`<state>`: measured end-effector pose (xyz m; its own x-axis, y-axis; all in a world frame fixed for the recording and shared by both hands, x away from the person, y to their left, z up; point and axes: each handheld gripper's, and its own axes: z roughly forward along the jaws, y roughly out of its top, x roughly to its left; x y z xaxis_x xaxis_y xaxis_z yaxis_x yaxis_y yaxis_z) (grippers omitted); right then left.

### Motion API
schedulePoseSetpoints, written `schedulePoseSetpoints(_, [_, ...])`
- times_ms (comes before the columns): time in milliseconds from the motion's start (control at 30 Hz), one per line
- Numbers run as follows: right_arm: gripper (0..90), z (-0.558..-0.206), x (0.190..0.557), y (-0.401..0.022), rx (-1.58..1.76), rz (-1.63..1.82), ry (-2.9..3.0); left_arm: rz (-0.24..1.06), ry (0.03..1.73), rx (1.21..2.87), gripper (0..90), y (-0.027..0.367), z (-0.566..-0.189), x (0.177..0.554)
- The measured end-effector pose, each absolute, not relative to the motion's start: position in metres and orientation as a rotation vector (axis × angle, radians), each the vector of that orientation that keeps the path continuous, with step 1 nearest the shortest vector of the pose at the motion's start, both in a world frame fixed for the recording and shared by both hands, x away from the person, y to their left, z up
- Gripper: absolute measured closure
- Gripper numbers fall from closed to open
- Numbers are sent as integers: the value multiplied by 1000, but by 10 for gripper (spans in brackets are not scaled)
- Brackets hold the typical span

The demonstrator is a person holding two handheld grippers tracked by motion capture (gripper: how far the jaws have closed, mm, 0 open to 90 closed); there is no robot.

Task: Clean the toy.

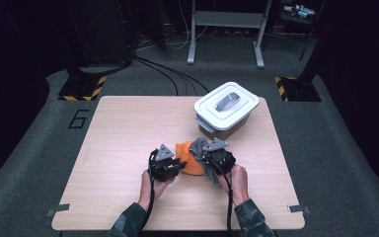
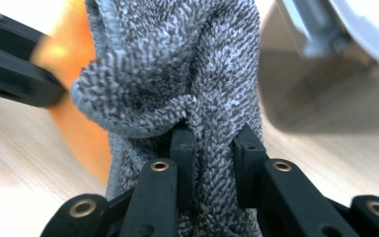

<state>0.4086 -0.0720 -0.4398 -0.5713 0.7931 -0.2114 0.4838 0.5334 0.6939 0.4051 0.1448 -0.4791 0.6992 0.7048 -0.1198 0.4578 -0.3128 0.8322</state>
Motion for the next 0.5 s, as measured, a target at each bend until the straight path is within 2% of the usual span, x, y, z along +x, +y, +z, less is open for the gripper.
schedulePoseSetpoints(367, [759,-463,421,-92,1154,765,2242,364,890,1994,731,146,-481,404])
schedulePoseSetpoints(467, [759,-468,422,-95,1179,789,2239,429,868,2043,590,142,-477,402])
schedulePoseSetpoints(500, [759,-468,421,-95,1192,796,2232,460,864,2066,495,139,-475,401])
